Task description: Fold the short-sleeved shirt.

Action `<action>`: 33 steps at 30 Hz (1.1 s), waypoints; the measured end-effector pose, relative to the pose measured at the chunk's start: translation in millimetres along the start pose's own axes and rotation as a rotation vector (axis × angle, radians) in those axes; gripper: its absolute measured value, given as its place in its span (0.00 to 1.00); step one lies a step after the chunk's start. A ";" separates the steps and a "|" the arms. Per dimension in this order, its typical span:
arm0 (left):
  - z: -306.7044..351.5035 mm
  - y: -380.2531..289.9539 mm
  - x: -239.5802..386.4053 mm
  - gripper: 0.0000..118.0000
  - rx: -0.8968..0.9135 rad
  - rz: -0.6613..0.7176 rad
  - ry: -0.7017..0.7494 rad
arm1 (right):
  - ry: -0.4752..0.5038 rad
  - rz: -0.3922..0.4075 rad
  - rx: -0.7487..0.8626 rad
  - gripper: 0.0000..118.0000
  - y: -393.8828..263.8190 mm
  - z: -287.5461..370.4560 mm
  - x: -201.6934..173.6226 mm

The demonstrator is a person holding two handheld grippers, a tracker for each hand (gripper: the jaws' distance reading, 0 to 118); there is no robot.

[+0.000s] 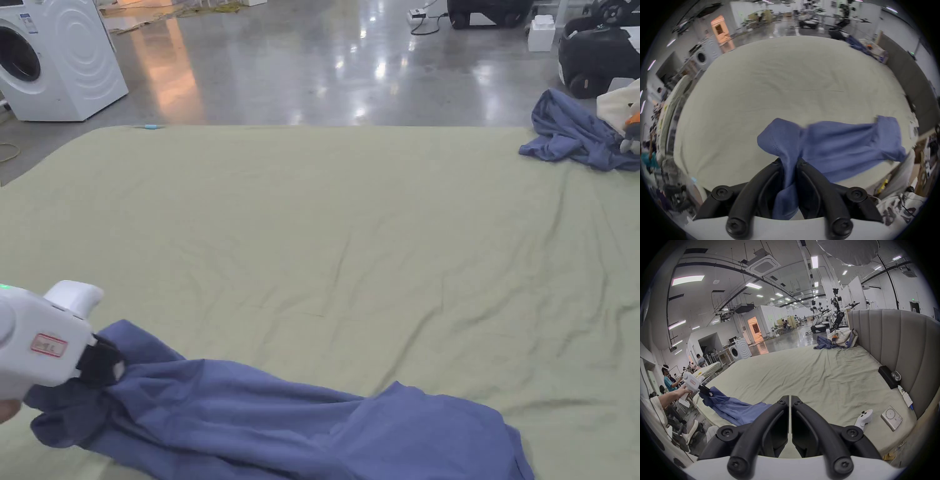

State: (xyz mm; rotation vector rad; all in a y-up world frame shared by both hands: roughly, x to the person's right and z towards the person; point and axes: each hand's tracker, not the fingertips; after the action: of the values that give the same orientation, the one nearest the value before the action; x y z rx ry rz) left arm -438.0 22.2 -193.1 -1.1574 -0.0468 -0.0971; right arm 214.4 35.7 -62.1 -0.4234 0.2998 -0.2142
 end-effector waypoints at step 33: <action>-26.0 36.1 124.7 0.01 0.191 -0.069 -0.369 | 0.014 0.046 -0.036 0.04 0.6 -4.2 -15.2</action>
State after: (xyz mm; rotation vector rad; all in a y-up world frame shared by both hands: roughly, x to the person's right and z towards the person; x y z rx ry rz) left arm -310.7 6.2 -225.6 -0.9704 -0.4152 0.0601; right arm 198.9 38.7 -62.4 -0.4504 0.3269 -0.1665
